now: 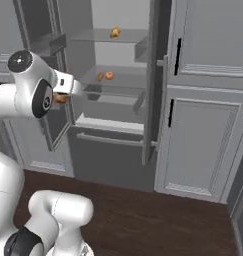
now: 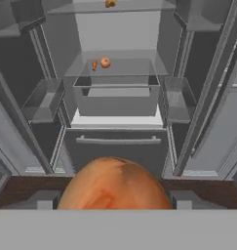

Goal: Place one onion and one chicken drumstick in each tupperware on the nearby counter, to pack two identical lunches.

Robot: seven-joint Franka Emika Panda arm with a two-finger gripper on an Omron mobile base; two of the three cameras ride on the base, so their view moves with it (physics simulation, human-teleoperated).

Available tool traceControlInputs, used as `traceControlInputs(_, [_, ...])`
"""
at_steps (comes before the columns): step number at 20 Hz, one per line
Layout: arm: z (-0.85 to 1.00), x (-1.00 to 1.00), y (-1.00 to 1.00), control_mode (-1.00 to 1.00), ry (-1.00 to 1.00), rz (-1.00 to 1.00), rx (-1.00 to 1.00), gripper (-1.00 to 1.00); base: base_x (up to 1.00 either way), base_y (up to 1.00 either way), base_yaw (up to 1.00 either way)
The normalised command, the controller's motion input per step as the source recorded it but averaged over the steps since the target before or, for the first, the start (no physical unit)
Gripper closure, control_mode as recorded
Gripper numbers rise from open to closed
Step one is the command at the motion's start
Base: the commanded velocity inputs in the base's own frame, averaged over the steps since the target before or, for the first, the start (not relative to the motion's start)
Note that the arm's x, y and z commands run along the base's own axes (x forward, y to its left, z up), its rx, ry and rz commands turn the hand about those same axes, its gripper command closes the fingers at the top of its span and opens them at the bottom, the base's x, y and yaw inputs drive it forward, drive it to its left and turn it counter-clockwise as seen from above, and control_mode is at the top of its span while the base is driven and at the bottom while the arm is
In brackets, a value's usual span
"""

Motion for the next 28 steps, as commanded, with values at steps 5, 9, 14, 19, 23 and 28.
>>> traceControlInputs(5, [0.00, 0.00, 0.00, 1.00, 0.00, 0.00, 0.00, 1.00, 0.06, -0.32, -0.63])
traceControlInputs(9, [0.00, 0.00, 0.00, 1.00, 0.00, 0.00, 0.00, 1.00, 0.27, -0.35, -0.65])
traceControlInputs(14, [0.00, 0.00, 0.00, 1.00, 0.00, 0.00, 0.00, 1.00, 0.56, -0.18, -0.62])
traceControlInputs(19, [0.00, 0.00, 0.00, 1.00, 0.00, 0.00, 0.00, 1.00, 0.55, -0.22, -0.61])
traceControlInputs(23, [0.00, 0.00, 0.00, 1.00, 0.00, 0.00, 0.00, 1.00, 0.70, -0.18, -0.57])
traceControlInputs(28, [0.00, 0.00, 0.00, 1.00, 0.00, 0.00, 0.00, 1.00, 0.95, -0.04, -0.50])
